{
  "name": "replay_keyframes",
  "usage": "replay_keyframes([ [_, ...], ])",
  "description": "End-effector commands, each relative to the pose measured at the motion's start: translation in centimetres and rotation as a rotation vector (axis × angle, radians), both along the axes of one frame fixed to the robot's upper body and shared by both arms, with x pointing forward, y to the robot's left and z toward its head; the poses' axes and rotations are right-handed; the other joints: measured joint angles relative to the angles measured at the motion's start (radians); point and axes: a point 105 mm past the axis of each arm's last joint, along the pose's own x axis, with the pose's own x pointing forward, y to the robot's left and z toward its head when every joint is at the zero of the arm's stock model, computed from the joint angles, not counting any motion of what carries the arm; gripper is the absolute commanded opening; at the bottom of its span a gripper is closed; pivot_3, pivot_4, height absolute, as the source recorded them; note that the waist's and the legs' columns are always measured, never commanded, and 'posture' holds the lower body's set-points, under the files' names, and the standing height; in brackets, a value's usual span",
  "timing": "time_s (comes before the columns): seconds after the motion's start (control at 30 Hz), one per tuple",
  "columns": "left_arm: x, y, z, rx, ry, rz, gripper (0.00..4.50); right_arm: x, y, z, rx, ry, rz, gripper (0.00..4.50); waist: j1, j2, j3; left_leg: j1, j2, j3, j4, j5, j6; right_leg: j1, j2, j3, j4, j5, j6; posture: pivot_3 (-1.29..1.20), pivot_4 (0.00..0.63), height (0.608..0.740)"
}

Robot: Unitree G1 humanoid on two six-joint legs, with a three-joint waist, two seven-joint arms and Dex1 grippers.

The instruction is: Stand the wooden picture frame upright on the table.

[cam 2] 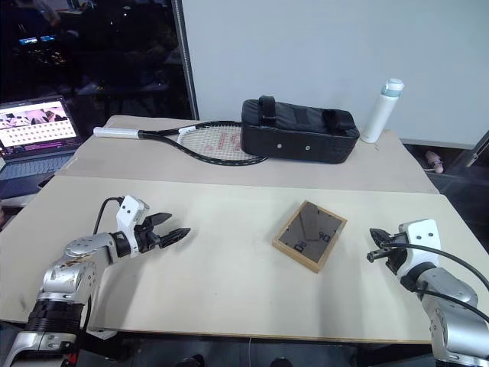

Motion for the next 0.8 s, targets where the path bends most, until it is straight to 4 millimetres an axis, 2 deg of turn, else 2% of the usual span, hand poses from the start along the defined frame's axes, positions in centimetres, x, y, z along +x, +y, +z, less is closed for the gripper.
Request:
replay_keyframes([
  [0.03, 0.4, -0.4, 2.0, -0.016, -0.015, -0.025, 4.5, -0.6, 0.2, 1.3, 0.039, -0.052, -0.001, 0.01, 0.0, 0.0, 0.0, 0.0, 0.0, 0.0, 0.0, 0.0, 0.0, 0.0, 0.0, 0.0, 0.0, 0.0, 0.0, 0.0, 0.15, 0.726],
  [0.13, 1.7, -1.4, 4.1, -0.018, -0.058, -0.025, 3.78, -1.3, -0.5, 0.9, 0.049, -0.017, -0.019, 0.0, 0.008, 0.0, 0.0, -0.001, 0.0, -0.002, 0.0, 0.0, 0.0, 0.0, 0.0, -0.002, 0.0, 0.0, 0.0, 0.0, 0.15, 0.726],
  [0.2, 2.1, -2.8, 3.8, 0.012, -0.04, -0.048, 3.15, -1.1, -0.8, 0.8, -0.053, 0.023, 0.004, 0.0, 0.016, 0.001, 0.0, -0.003, -0.001, -0.002, 0.001, 0.0, 0.0, 0.0, -0.001, -0.003, 0.0, 0.0, 0.0, 0.0, 0.15, 0.726],
  [0.27, 2.7, -4.6, 3.4, 0.031, -0.025, -0.067, 2.32, -0.5, -1.2, 0.6, -0.153, 0.058, 0.003, 0.0, 0.019, 0.004, -0.002, -0.003, -0.003, -0.002, 0.002, 0.0, 0.0, 0.001, -0.004, -0.003, -0.001, -0.001, 0.002, 0.0, 0.15, 0.726],
  [0.37, 4.4, -8.3, 2.2, 0.071, 0.0, -0.104, 1.08, 1.3, -1.6, -0.1, -0.184, 0.086, -0.023, 0.0, 0.02, 0.003, -0.002, 0.0, -0.004, -0.002, 0.003, 0.0, 0.0, 0.004, -0.003, -0.003, -0.002, -0.001, 0.002, 0.0, 0.15, 0.726],
  [0.4, 4.9, -10.1, 1.7, 0.084, 0.012, -0.13, 0.77, 2.0, -1.3, -0.5, -0.197, 0.101, -0.019, 0.0, 0.019, 0.003, -0.002, 0.0, -0.004, -0.002, 0.003, 0.0, 0.0, 0.004, -0.003, -0.003, -0.002, -0.001, 0.003, 0.0, 0.15, 0.726],
  [0.43, 5.2, -11.4, 1.5, 0.094, 0.019, -0.148, 0.32, 2.5, -1.1, -0.8, -0.209, 0.112, -0.014, 0.0, 0.019, 0.003, -0.002, 0.0, -0.004, -0.003, 0.003, 0.0, 0.0, 0.004, -0.003, -0.003, -0.002, -0.001, 0.003, 0.0, 0.15, 0.726],
  [0.47, 5.4, -12.4, 1.3, 0.099, 0.021, -0.168, 0.05, 2.8, -0.9, -1.0, -0.215, 0.121, -0.007, 0.0, 0.018, 0.003, -0.001, 0.0, -0.004, -0.003, 0.003, 0.0, 0.0, 0.004, -0.003, -0.003, -0.002, -0.001, 0.003, 0.0, 0.15, 0.726],
  [0.63, 6.2, -17.6, 0.2, 0.092, 0.058, -0.218, 0.05, 3.7, 0.7, -2.3, -0.203, 0.18, 0.031, 0.0, 0.02, 0.003, -0.001, -0.005, -0.005, -0.004, 0.002, 0.0, 0.001, 0.001, -0.003, -0.004, -0.002, -0.001, 0.003, 0.0, 0.15, 0.726],
  [0.73, 5.3, -21.3, -0.8, 0.096, 0.096, -0.297, 0.05, 4.0, 3.6, -2.2, -0.201, 0.166, 0.13, 0.0, 0.021, 0.003, -0.001, -0.006, -0.005, -0.005, 0.001, -0.001, 0.001, 0.001, -0.003, -0.005, -0.002, -0.001, 0.003, 0.0, 0.15, 0.726],
  [0.8, 4.5, -22.6, -2.2, 0.132, 0.144, -0.33, 0.05, 4.0, 5.0, -2.1, -0.19, 0.161, 0.172, 0.0, 0.02, 0.003, -0.001, -0.006, -0.005, -0.006, 0.002, -0.001, 0.001, 0.001, -0.004, -0.005, -0.002, -0.002, 0.004, 0.0, 0.15, 0.726],
])
